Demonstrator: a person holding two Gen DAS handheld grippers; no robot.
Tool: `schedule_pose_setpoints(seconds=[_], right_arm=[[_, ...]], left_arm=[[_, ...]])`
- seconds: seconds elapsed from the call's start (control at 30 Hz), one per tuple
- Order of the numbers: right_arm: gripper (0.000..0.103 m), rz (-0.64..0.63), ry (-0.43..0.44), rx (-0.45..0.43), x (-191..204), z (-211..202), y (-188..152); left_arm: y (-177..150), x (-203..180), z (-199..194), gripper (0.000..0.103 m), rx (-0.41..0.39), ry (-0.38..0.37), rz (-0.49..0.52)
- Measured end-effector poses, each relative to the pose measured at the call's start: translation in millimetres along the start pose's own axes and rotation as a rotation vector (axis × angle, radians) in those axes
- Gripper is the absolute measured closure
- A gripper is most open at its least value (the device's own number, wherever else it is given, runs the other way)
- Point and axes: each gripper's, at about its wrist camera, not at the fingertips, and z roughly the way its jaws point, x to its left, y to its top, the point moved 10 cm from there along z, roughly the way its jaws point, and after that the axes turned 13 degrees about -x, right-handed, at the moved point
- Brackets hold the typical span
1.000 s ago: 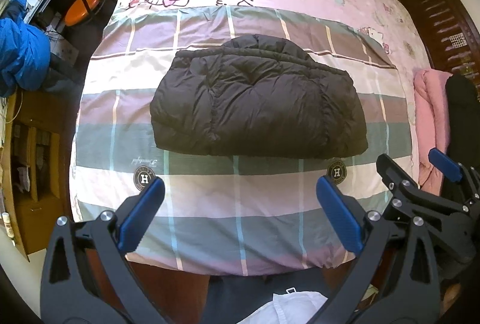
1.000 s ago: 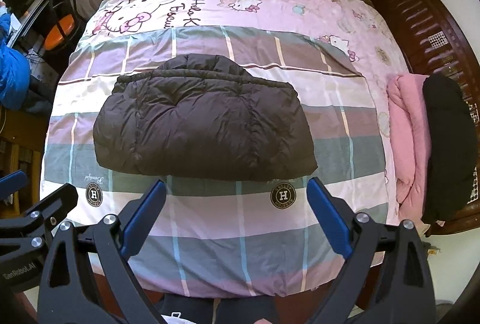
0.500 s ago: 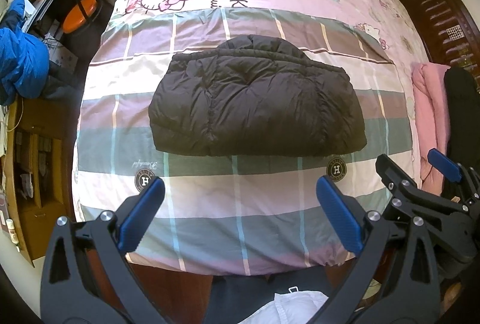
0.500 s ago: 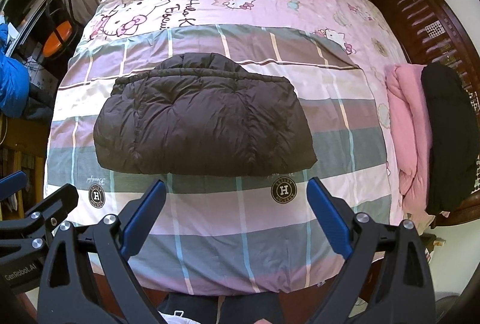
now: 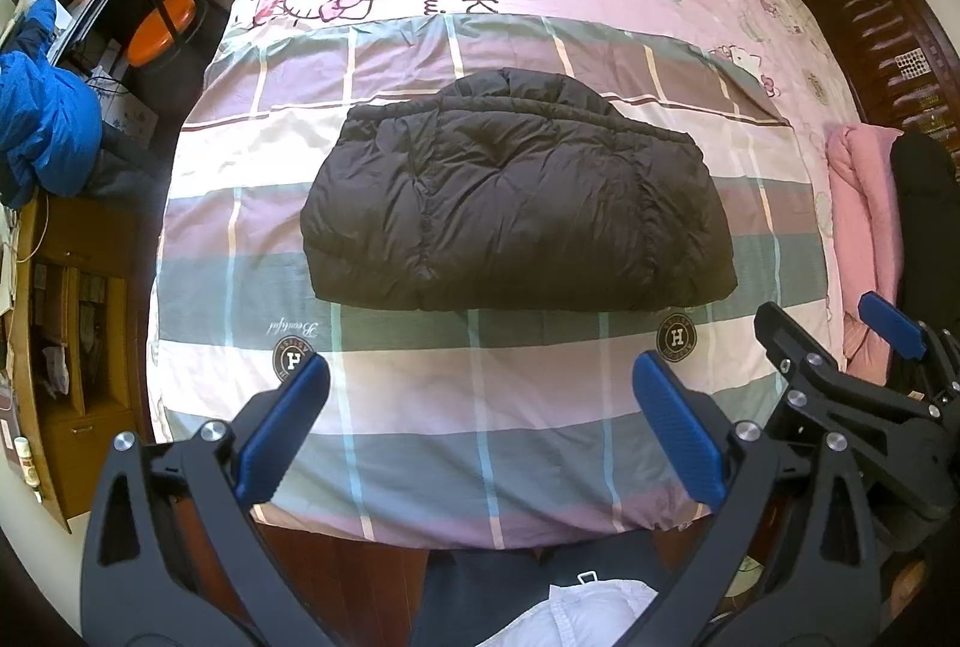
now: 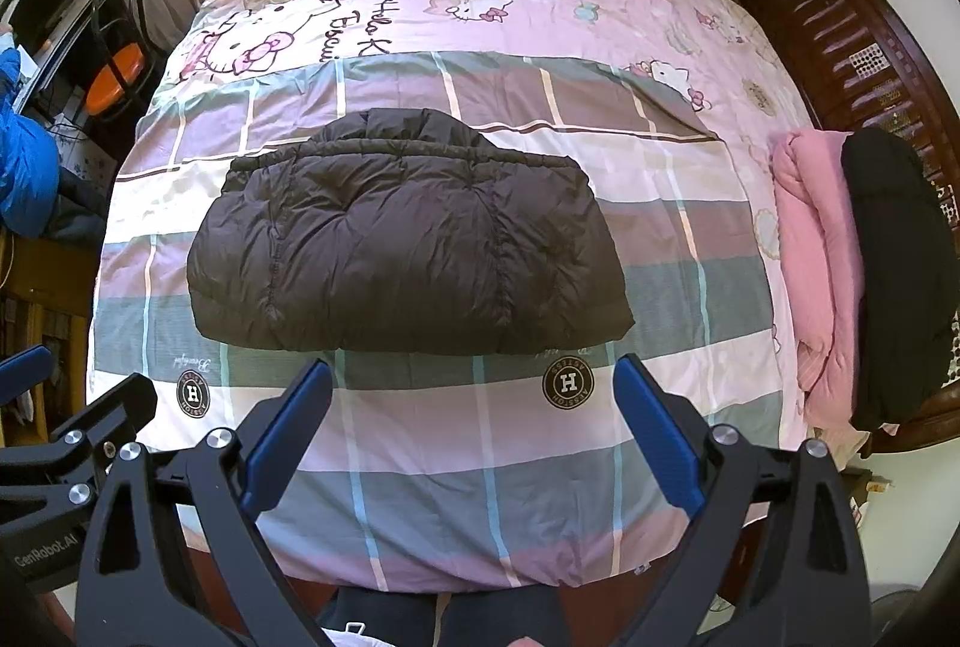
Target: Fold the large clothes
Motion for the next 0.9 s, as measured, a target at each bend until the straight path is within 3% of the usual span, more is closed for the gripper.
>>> schedule_pose_setpoints(seconds=[0.9], right_arm=[[0.008,-0.003,-0.001,-0.006,-4.7,0.4,2.4]], left_arm=[[-0.4,-1.8,-0.7,0.002,-0.003,0.010,-0.013]])
